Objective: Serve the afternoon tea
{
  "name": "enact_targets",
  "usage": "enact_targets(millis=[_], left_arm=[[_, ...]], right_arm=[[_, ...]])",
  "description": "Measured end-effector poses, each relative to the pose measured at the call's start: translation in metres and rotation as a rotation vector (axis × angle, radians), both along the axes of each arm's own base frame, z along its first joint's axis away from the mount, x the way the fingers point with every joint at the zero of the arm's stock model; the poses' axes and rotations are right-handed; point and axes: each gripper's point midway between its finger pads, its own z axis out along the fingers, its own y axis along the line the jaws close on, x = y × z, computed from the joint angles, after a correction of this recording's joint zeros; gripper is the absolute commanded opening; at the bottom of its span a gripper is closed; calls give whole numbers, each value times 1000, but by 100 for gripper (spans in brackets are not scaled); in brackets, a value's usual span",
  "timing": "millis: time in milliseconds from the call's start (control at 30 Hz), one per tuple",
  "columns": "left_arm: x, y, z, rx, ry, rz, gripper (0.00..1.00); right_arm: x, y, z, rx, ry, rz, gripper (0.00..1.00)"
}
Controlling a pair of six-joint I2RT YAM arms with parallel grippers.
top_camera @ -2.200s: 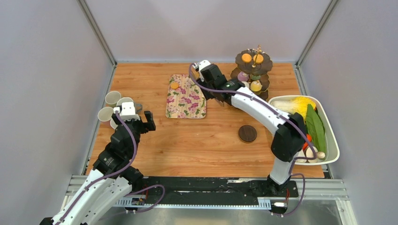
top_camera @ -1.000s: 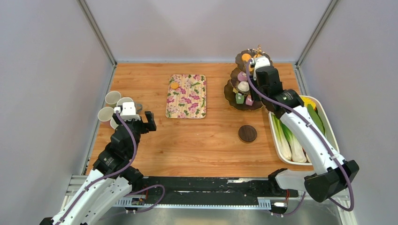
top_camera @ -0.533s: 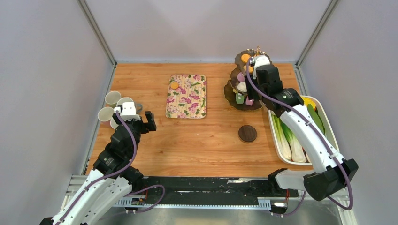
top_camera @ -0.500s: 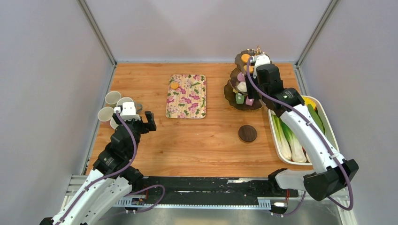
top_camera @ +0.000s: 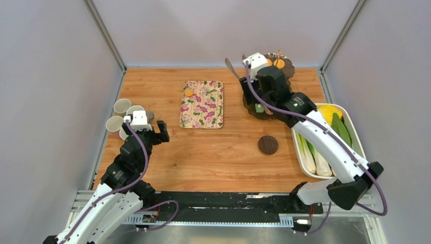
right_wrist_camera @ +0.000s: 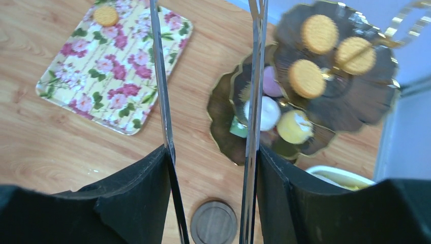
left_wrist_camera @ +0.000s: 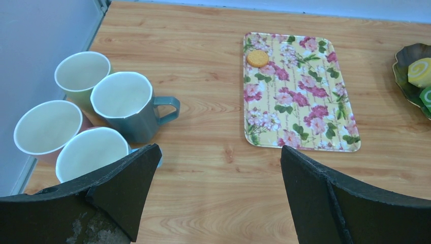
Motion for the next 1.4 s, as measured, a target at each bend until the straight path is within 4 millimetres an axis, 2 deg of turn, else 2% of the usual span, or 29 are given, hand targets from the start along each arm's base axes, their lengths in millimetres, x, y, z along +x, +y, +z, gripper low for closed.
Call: enact_targets(millis=[100,233,367,533,633,733,867,1067,1400], left_arm=[[0,0,0,1,0,1,100],[0,0,0,1,-1,2,100],[0,1,0,1,-1,6,100],[0,2,0,2,-2,12,100],[0,3,0,3,-2,17,100],[0,4,0,4,-3,20,100],[0,4,0,4,-3,23,100],[0,4,0,6,-2,25,100],[1,4,0,7,1,26,100]], right_arm=[[6,29,-19,-20,32,56,59],[20,63,-55,-41,90,116,59],[36,95,-102,-66,164,164,58],[54,129,-173,-108,282,206,59],[62,145,-210,-129,339,223,59],[67,157,-237,-142,378,240,59],[76,172,-255,-138,392,259,59],[91,190,-267,-118,381,275,58],[113,206,-293,-136,364,279,55]])
